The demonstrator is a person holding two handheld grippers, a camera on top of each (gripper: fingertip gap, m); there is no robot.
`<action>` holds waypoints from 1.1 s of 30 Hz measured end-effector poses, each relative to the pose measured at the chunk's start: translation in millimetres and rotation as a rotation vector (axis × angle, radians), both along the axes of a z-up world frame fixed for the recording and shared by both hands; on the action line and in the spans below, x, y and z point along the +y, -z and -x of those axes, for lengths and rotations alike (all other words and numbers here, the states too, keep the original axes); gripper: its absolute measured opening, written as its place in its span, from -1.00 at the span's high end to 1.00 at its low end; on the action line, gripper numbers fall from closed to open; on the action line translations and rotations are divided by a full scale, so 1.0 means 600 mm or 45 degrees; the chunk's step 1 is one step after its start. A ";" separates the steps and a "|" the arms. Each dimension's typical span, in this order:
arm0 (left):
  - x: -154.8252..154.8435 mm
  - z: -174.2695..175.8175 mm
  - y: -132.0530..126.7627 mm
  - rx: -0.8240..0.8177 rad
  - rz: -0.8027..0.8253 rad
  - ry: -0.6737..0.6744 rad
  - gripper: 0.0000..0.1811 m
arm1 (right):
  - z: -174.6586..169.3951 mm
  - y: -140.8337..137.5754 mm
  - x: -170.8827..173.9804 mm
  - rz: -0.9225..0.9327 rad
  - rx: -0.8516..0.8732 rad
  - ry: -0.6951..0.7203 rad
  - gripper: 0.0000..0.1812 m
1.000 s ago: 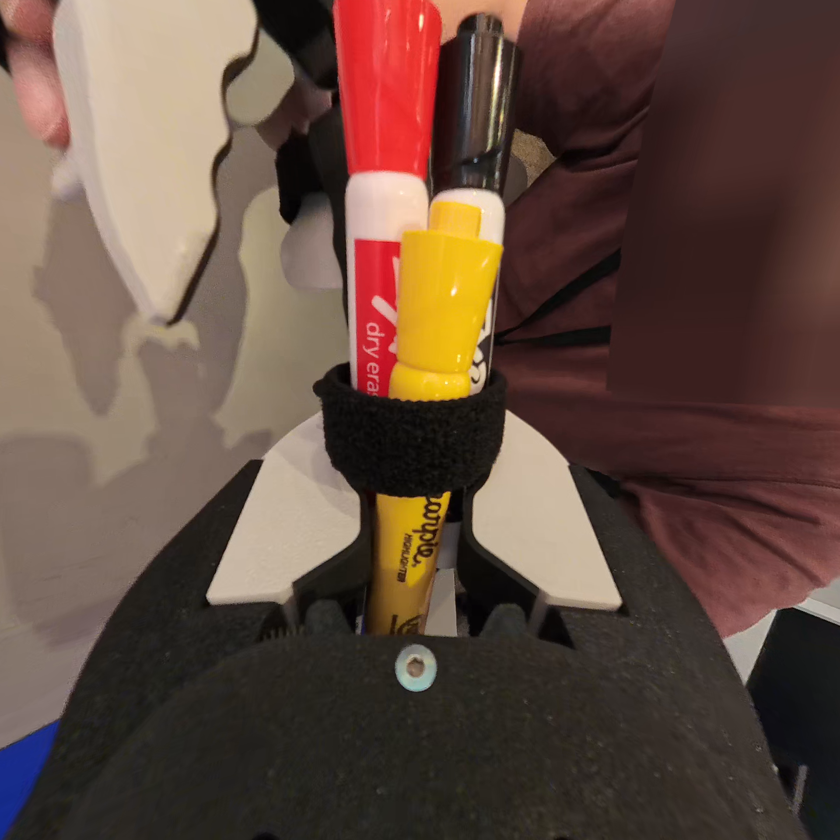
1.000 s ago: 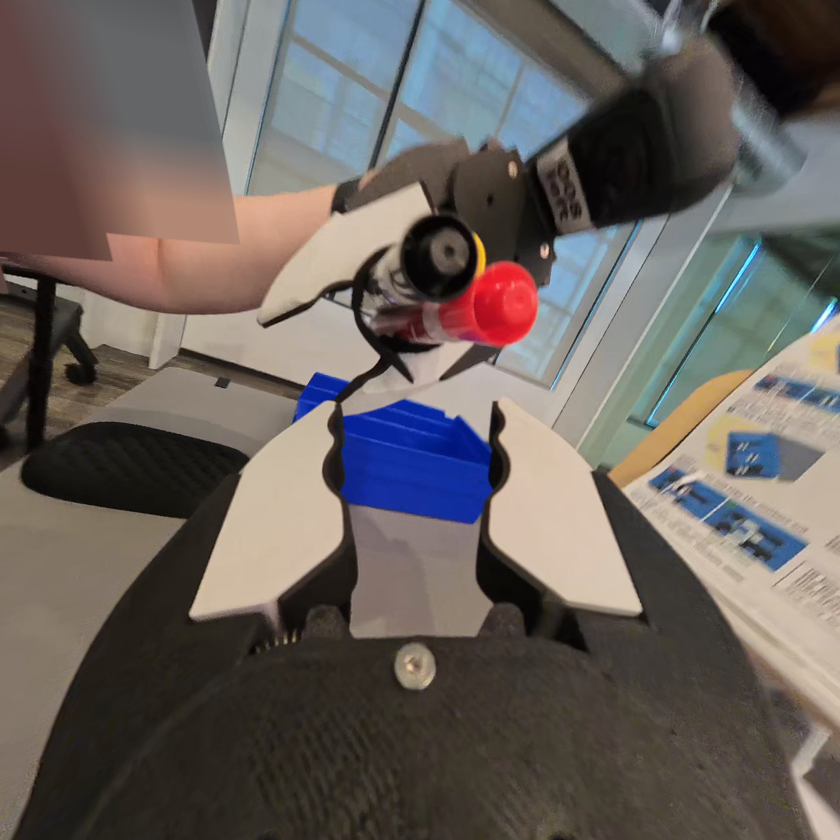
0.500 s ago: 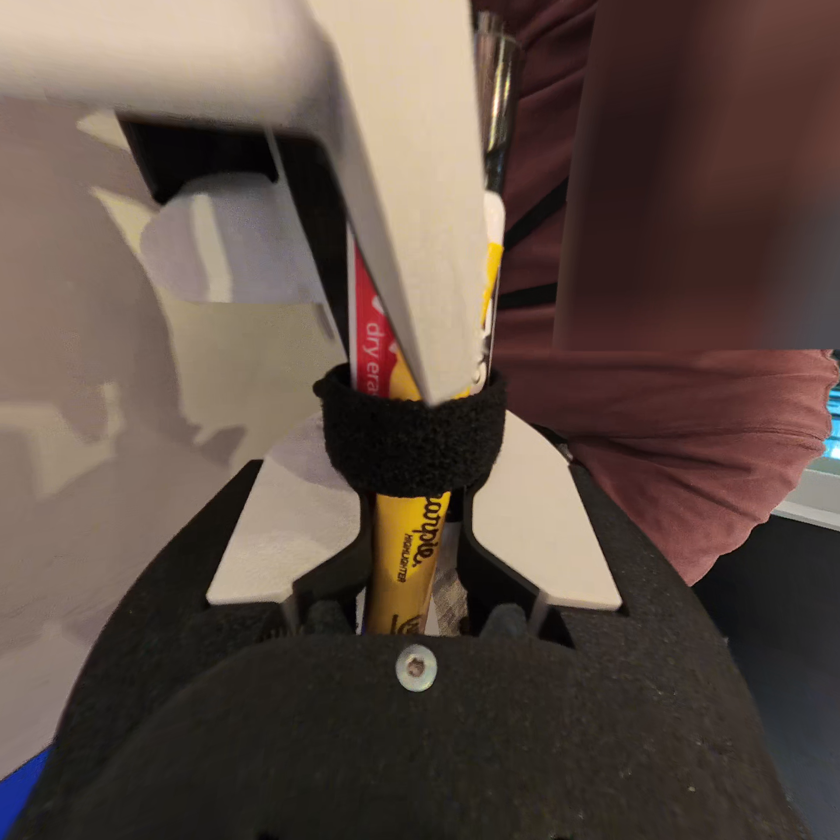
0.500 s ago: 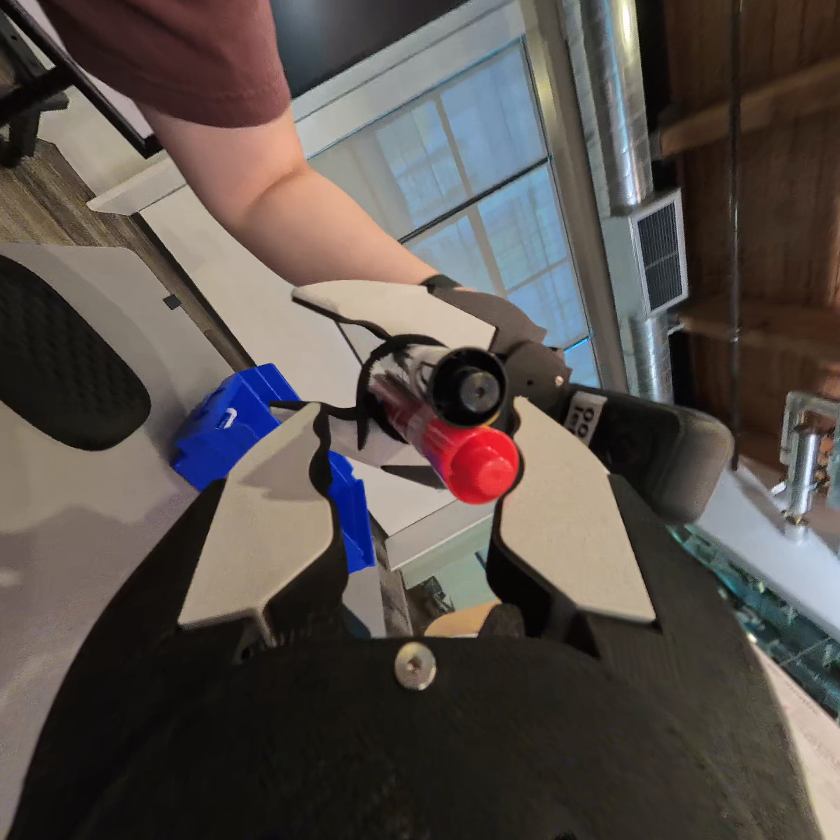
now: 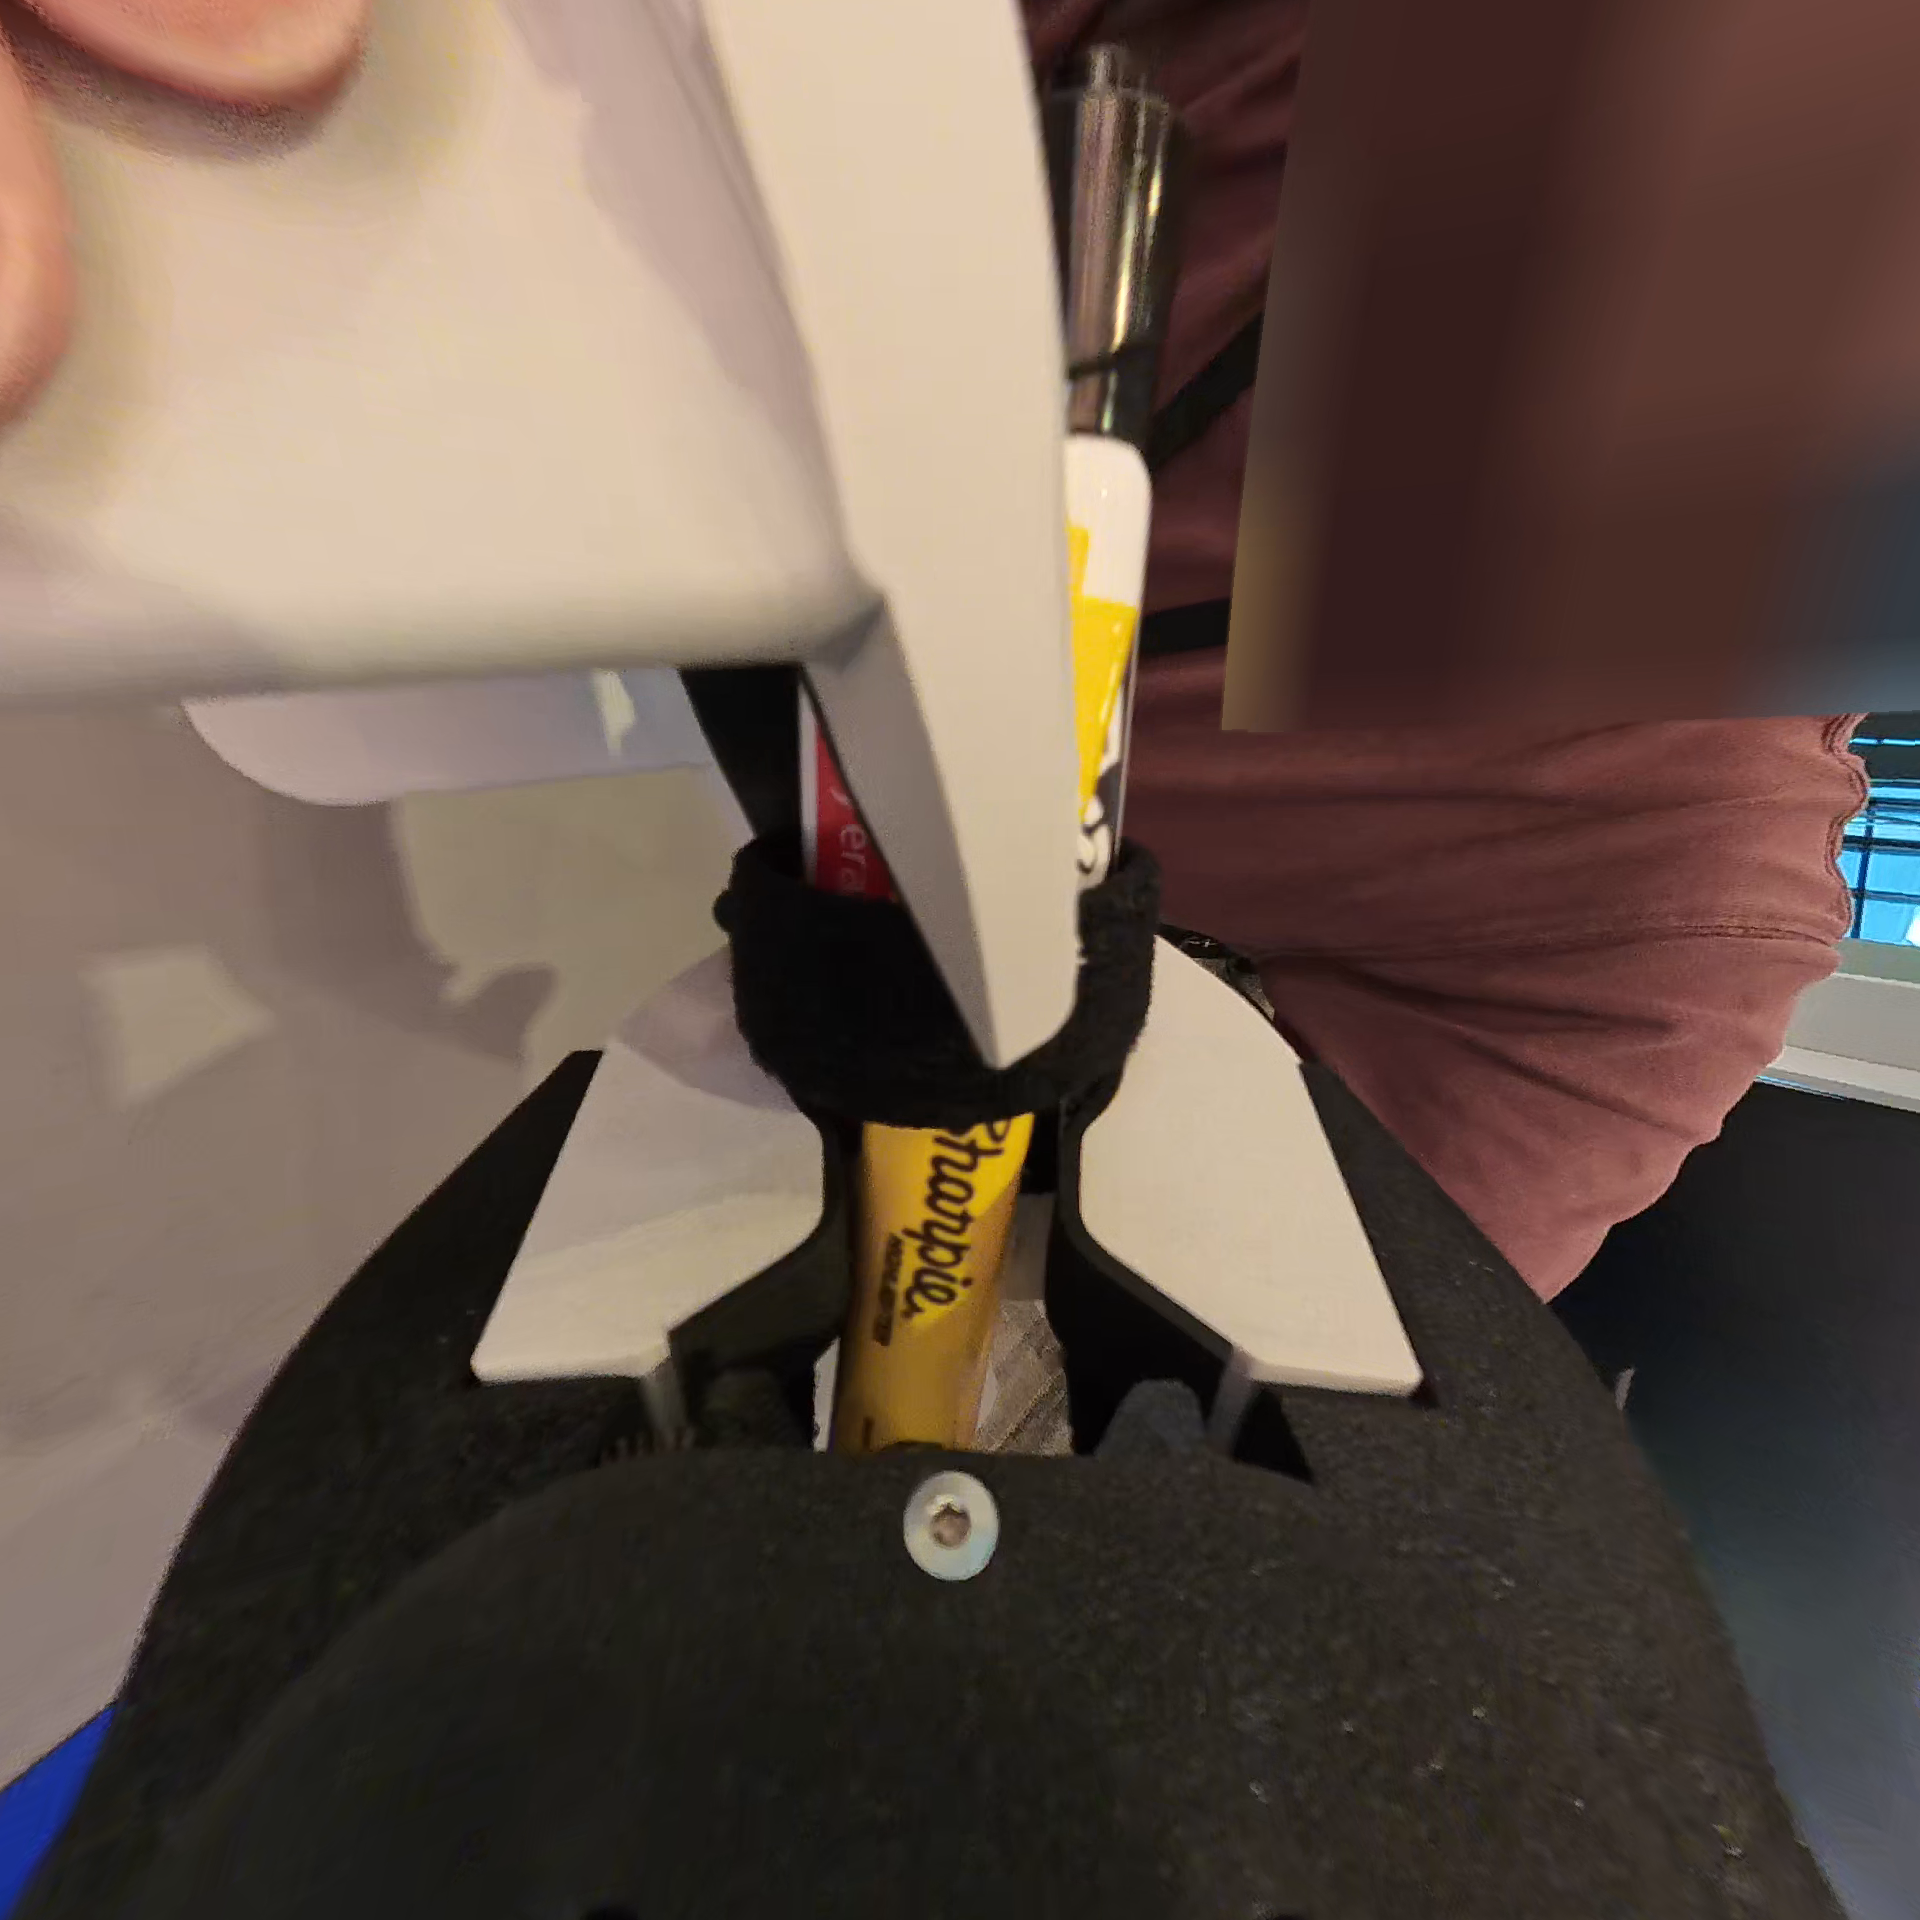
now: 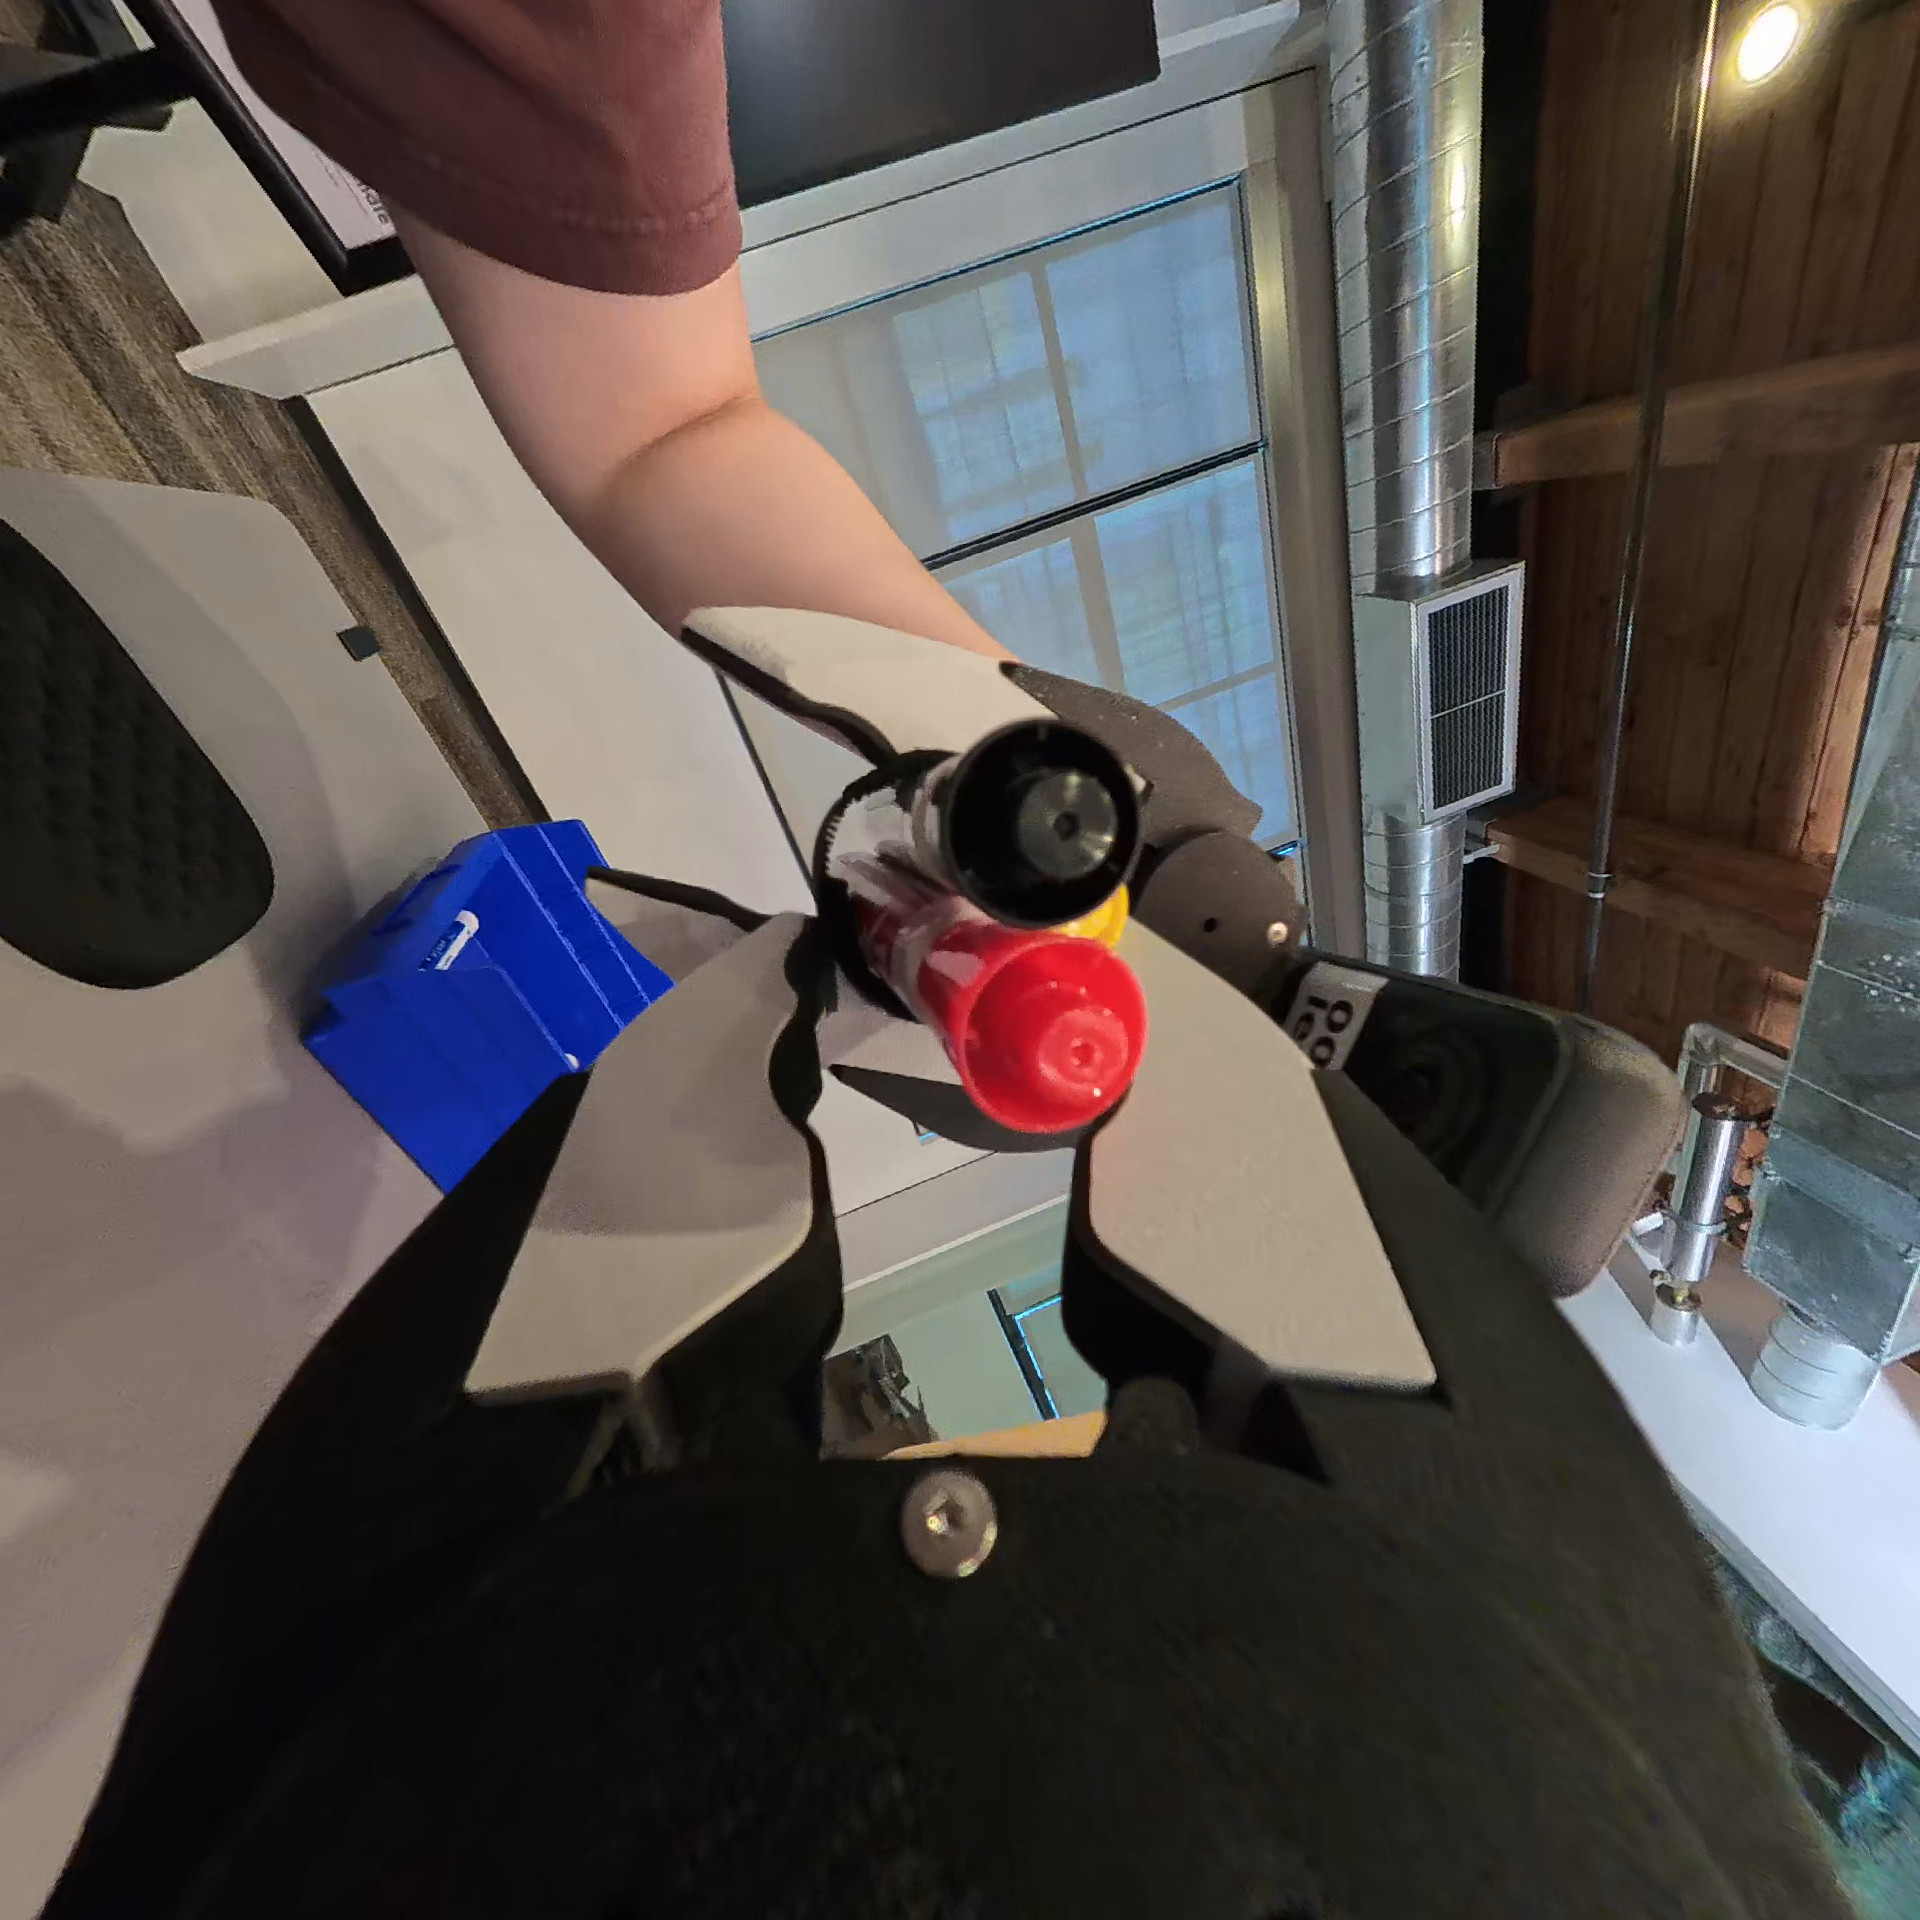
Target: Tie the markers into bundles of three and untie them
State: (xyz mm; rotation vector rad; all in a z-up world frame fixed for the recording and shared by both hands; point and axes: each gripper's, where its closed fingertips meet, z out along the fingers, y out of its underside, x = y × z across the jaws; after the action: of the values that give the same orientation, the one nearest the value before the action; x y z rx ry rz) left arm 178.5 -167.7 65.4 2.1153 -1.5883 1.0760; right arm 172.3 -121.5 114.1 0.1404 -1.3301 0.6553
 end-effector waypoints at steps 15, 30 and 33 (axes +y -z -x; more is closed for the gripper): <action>0.022 0.016 0.008 0.082 -0.083 -0.111 0.52 | -0.002 0.019 0.030 0.268 -0.093 0.031 0.12; 0.079 0.073 0.043 0.327 -0.300 -0.372 0.51 | -0.001 -0.030 0.080 1.380 -0.979 -0.069 0.73; 0.076 0.075 0.040 0.324 -0.324 -0.382 0.51 | 0.019 -0.014 0.072 1.299 -1.069 0.020 0.75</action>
State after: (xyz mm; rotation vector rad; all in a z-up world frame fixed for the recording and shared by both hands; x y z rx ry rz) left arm 133.3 -121.9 41.2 2.6025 -1.3791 0.6727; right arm 161.1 -78.3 122.5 -1.0703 -1.5955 1.3857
